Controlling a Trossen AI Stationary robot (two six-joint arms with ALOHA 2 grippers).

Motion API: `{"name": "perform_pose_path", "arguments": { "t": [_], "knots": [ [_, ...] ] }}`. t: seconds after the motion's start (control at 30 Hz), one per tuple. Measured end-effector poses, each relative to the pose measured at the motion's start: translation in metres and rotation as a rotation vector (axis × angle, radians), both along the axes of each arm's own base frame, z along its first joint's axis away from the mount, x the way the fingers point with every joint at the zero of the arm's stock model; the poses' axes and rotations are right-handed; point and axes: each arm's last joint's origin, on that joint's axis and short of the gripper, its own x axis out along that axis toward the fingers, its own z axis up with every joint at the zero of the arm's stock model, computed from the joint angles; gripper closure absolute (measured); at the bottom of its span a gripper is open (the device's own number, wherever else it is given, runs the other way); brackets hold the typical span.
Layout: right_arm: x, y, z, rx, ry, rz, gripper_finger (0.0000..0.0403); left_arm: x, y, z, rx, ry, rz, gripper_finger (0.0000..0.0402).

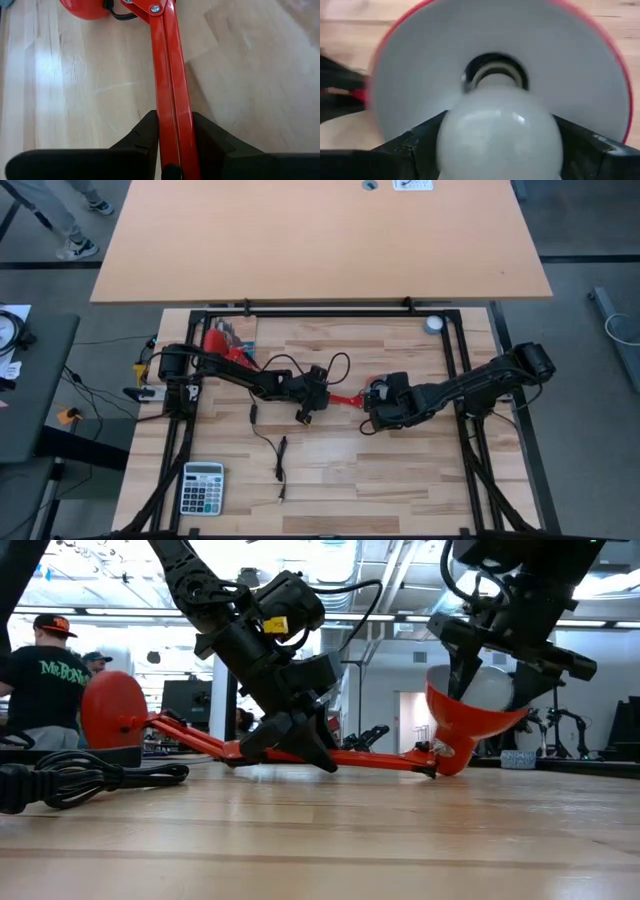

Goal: Screw lightbulb
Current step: Insert the lightbulb in the lamp

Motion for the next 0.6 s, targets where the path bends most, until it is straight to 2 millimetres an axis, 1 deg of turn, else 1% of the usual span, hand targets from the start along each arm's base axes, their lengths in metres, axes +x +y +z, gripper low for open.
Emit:
{"name": "perform_pose_path", "arguments": {
  "t": [0.17,0.3,0.47,0.6],
  "knots": [
    [-0.005,-0.002,0.0,-0.054,0.067,0.018,0.0048,0.001,0.002,0.001,-0.013,-0.015,-0.012,0.032],
    [-0.005,-0.003,0.001,-0.101,0.103,0.061,0.0038,0.001,0.004,0.001,-0.011,-0.014,-0.001,0.032],
    [0.0,-0.002,0.018,-0.156,0.18,0.171,0.0036,0.0,0.008,0.001,-0.016,-0.004,0.014,0.032],
    [0.005,-0.001,0.04,-0.188,0.234,0.246,0.0035,0.0,0.009,0.0,-0.018,-0.003,0.019,0.032]
  ]
}}
